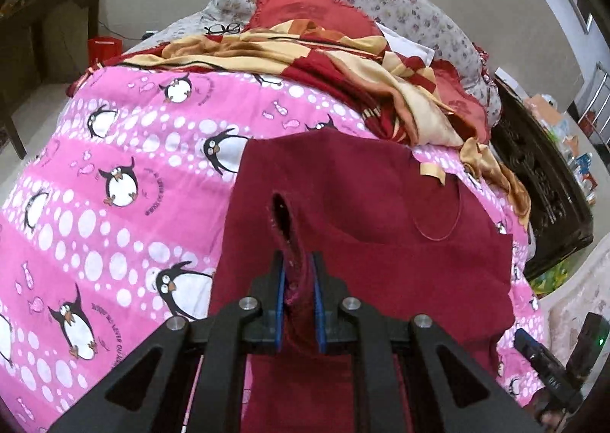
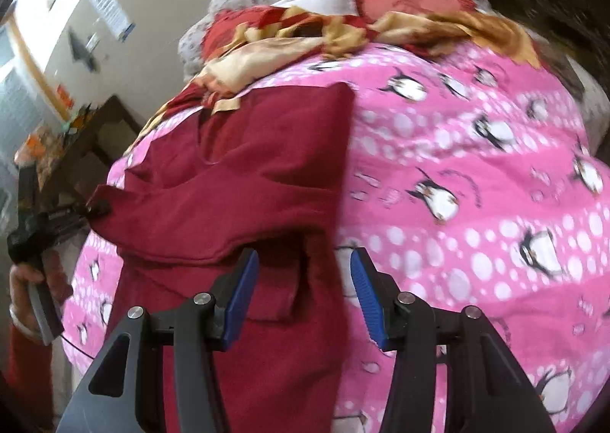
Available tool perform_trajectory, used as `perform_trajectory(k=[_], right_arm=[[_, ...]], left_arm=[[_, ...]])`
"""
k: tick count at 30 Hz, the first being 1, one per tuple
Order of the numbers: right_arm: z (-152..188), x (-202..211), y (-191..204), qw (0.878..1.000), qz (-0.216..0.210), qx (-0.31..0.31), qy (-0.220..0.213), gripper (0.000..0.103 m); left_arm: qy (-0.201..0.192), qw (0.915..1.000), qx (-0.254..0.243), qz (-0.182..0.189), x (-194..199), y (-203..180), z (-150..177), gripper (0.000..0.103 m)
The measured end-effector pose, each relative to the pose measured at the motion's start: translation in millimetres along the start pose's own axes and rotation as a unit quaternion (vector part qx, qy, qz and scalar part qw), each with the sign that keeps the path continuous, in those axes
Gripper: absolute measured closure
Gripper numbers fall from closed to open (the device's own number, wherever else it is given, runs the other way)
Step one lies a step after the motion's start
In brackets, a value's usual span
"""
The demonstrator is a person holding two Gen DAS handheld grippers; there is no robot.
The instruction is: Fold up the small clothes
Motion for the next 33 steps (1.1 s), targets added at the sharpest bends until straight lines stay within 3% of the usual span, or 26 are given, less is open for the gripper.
perform_trajectory(k=[3,5,8,12,16,18,19,20,23,26,28,30,31,33], right_arm=[[2,-5,14,0.999,0.022,0.046,0.0,0.037],[2,-9,14,0.999,0.005,0.031,0.019,0.037],[0,-11,4,0.995,-0.062,-0.049,0.052,0.037],[1,-15,0,0.978,-0.146,-0.123,0.082,0.037],[-10,-44,-12,0.969,-0.136,-0.195,0.069,0.037],[-17,-52,-27,0.954,-0.147,-0.257,0.055,0.038],[-19,-49,-34,0.946,-0.158,-0.281,0.041,0.043],[-20,-43,-39,0.942,-0.16,-0.292,0.025,0.055],[-10,-30,-55,0.944,-0.126,-0.305,-0.015,0.067],[7,-37,-71,0.942,-0.105,-0.32,0.001,0.073],[10,-29,-74,0.943,-0.104,-0.317,0.001,0.073],[8,-11,-75,0.954,-0.062,-0.292,-0.019,0.072],[6,0,-75,0.961,-0.04,-0.273,-0.032,0.072],[-3,17,-76,0.967,-0.038,-0.248,-0.05,0.065]], left_arm=[[-0.003,1.0,0.002,0.003,2,0,-2,0.091],[-0.004,1.0,-0.003,0.002,4,-1,-5,0.091],[-0.003,0.9999,-0.011,-0.005,3,-4,-5,0.091],[0.007,0.9999,-0.005,-0.008,-3,-2,-2,0.09],[0.009,0.9999,-0.003,-0.009,-4,-5,0,0.091],[0.008,0.9998,-0.011,-0.013,-3,-7,1,0.09],[0.009,0.9998,-0.013,-0.014,-3,-7,2,0.09],[0.011,0.9997,-0.016,-0.015,-5,-8,5,0.09],[0.038,0.9986,-0.028,-0.022,-23,-8,20,0.09],[0.061,0.9974,-0.024,-0.031,-43,-3,37,0.09],[0.054,0.9979,-0.023,-0.028,-41,-1,38,0.09],[0.049,0.9981,-0.025,-0.026,-37,-1,36,0.09],[0.046,0.9982,-0.028,-0.028,-34,-1,35,0.088],[0.04,0.9978,-0.037,-0.039,-30,-3,33,0.079]])
Point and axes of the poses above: each gripper's, at about its wrist camera, not at the fingertips, and x roughly against the way its jaws point, y to its left, z to its underside, the point moved 4 cm from there along -x, roughly the way its jaws point, and after that the axes turned 15 degrees about -x, right-handed, at the moved point
